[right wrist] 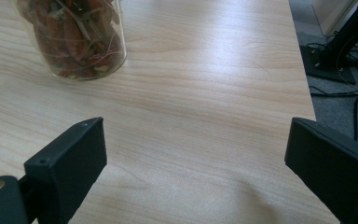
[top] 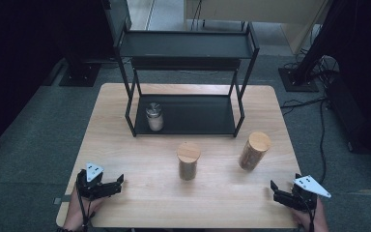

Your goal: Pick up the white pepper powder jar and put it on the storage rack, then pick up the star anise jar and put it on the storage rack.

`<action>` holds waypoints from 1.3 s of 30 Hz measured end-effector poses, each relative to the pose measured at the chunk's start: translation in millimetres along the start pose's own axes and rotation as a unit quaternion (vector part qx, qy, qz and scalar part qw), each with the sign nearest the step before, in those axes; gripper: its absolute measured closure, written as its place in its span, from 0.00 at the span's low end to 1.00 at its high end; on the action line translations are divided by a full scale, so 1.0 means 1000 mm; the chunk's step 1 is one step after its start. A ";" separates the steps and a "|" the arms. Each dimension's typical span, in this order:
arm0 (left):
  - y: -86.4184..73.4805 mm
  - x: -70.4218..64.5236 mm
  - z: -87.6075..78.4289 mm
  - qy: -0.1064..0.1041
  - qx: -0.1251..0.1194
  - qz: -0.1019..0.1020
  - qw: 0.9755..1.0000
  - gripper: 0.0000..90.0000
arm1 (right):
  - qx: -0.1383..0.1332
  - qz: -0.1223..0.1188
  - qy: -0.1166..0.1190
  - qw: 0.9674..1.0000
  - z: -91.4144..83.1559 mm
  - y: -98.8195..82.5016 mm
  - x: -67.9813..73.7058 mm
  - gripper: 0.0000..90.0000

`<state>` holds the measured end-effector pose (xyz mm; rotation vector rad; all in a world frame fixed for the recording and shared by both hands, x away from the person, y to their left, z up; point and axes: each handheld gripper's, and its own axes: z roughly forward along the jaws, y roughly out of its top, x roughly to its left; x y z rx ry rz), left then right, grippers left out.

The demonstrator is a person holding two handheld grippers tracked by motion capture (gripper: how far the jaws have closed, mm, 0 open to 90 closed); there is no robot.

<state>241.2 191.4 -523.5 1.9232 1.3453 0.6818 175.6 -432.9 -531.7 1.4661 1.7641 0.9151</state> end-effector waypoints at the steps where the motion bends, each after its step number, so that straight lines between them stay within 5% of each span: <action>1: -0.001 0.002 -0.001 0.001 0.002 0.003 1.000 0.01 | 0.000 0.000 -0.002 1.000 0.000 0.000 0.000 0.06; 20: -0.014 0.035 -0.015 0.016 0.005 -0.018 1.000 0.01 | 0.002 -0.010 -0.010 1.000 0.000 0.000 0.003 0.05; 39: -0.014 0.034 -0.013 0.009 0.020 -0.018 1.000 0.04 | 0.006 -0.012 -0.012 1.000 0.001 0.000 0.003 0.03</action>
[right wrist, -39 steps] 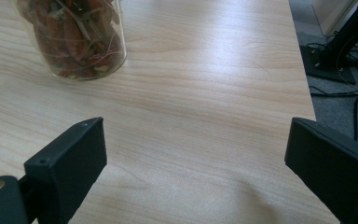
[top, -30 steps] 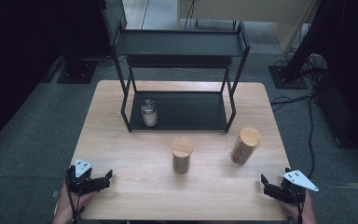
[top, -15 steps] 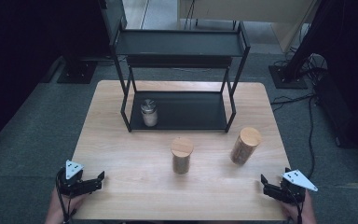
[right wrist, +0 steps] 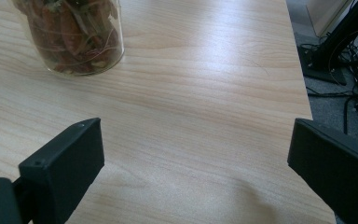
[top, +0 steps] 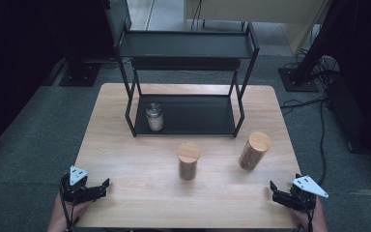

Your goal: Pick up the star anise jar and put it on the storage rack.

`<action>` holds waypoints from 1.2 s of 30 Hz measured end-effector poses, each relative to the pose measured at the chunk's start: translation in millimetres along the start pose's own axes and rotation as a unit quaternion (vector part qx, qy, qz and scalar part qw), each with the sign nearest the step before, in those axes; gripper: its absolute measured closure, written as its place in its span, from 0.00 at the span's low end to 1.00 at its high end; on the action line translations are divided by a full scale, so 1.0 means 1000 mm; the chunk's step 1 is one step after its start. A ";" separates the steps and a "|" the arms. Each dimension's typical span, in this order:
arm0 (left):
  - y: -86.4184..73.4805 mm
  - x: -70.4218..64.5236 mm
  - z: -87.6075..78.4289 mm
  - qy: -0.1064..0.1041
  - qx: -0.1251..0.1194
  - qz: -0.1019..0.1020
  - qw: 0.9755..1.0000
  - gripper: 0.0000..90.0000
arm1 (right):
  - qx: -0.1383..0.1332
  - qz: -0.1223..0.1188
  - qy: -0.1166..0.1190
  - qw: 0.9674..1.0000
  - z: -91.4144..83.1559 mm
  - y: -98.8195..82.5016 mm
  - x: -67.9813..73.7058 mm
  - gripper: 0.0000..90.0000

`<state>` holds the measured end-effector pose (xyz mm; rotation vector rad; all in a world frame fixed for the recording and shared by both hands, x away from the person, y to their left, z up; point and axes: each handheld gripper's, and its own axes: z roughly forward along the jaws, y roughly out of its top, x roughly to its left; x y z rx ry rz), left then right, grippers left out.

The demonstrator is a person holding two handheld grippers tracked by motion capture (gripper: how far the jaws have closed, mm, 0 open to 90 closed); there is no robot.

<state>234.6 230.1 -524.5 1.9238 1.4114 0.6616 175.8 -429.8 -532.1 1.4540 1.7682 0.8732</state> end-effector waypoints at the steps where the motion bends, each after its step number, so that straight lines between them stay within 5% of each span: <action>1: 0.000 0.000 0.000 -0.001 0.001 -0.001 1.000 0.04 | 0.000 0.001 -0.001 1.000 0.000 0.000 0.000 0.03; 10: 0.001 0.000 0.001 0.004 0.005 -0.002 1.000 0.04 | 0.008 0.005 0.003 1.000 0.001 0.001 -0.001 0.02; 20: 0.002 0.000 0.004 -0.003 0.012 0.001 1.000 0.04 | 0.013 0.034 0.024 0.999 0.002 0.001 -0.007 0.01; 31: 0.002 -0.001 0.004 -0.004 0.015 0.006 1.000 0.04 | 0.030 0.014 -0.013 0.999 0.004 0.003 0.002 0.01; 36: 0.002 -0.001 0.004 -0.004 0.015 0.006 1.000 0.04 | 0.039 0.011 -0.005 0.999 0.004 0.003 0.010 0.01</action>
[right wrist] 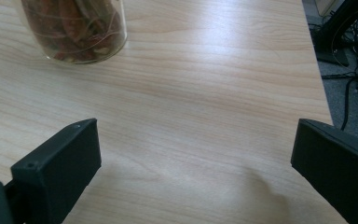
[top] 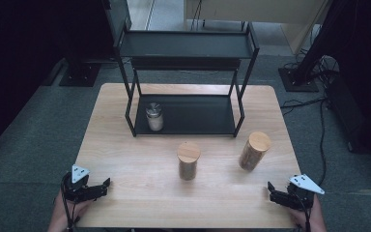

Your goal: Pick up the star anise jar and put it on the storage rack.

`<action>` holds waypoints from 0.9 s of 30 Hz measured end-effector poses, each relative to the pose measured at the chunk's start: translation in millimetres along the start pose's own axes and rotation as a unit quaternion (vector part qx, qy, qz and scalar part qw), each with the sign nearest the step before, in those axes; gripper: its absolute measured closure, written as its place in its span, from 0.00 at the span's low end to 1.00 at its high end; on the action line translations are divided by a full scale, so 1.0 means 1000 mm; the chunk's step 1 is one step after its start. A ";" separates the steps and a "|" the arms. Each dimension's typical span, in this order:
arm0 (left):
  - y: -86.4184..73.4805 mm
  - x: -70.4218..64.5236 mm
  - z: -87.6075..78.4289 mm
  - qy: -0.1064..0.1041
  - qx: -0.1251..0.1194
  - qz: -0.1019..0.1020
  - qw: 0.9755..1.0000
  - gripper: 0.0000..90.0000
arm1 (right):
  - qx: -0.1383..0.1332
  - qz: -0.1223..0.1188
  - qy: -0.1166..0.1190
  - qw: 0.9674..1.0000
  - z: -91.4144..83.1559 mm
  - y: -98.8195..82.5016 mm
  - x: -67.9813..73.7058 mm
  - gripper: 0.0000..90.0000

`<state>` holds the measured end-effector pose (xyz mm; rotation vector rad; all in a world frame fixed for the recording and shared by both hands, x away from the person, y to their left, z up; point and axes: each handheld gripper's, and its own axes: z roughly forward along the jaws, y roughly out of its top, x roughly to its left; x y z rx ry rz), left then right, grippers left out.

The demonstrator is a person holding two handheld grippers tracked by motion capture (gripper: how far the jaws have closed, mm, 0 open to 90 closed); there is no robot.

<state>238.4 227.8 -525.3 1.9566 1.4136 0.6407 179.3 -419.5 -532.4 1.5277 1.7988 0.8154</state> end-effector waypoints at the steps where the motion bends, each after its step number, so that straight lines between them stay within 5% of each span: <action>1: 0.000 0.000 0.000 0.000 0.000 0.000 1.000 0.04 | -0.001 0.002 0.001 1.000 0.000 0.000 0.001 0.01; 10: 0.000 0.000 0.000 0.000 0.000 0.000 1.000 0.04 | -0.011 0.014 0.001 1.000 -0.001 0.000 0.011 0.01; 27: 0.000 0.000 0.000 -0.002 0.000 0.002 1.000 0.04 | -0.007 -0.008 0.033 0.999 0.002 0.006 0.046 0.01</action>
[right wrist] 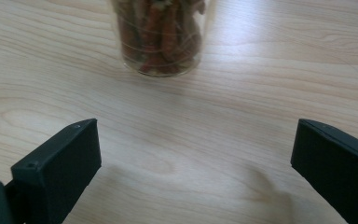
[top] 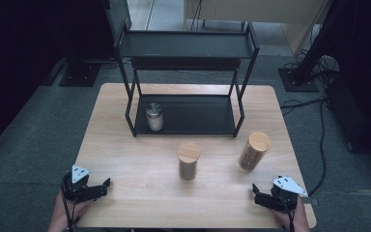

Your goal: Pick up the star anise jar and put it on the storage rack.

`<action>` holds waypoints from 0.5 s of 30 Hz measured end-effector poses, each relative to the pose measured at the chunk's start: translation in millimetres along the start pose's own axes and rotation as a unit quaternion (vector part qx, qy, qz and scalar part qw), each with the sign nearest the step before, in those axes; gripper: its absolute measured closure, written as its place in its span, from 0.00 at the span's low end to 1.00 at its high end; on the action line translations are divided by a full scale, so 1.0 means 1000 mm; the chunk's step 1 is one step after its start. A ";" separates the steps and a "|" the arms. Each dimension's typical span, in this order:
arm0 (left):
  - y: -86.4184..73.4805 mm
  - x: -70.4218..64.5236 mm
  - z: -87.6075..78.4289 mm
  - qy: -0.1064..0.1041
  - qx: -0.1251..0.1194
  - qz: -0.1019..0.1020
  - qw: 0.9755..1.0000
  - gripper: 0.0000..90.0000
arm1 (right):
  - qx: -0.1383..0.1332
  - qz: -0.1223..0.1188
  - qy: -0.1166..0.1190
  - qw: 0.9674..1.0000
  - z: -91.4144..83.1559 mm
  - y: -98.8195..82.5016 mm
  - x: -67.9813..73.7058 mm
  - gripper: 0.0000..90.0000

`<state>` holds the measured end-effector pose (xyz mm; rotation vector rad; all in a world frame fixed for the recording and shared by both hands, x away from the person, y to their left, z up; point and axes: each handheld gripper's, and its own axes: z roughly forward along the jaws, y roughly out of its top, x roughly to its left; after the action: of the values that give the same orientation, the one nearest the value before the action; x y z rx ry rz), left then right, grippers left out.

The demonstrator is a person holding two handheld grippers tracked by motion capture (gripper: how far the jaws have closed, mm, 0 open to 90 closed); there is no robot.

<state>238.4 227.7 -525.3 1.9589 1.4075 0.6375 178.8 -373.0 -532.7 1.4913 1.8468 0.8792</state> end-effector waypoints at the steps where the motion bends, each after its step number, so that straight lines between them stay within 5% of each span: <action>1: 0.000 0.000 0.000 0.000 -0.001 0.000 1.000 0.04 | 0.000 -0.001 0.002 1.000 0.000 0.000 0.002 0.01; 15: 0.000 0.000 0.000 -0.001 -0.001 0.000 1.000 0.04 | 0.001 -0.018 0.023 1.000 0.004 0.005 0.029 0.01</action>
<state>238.3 227.6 -525.4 1.9585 1.4054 0.6366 179.2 -343.2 -532.6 1.4456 1.9034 0.9022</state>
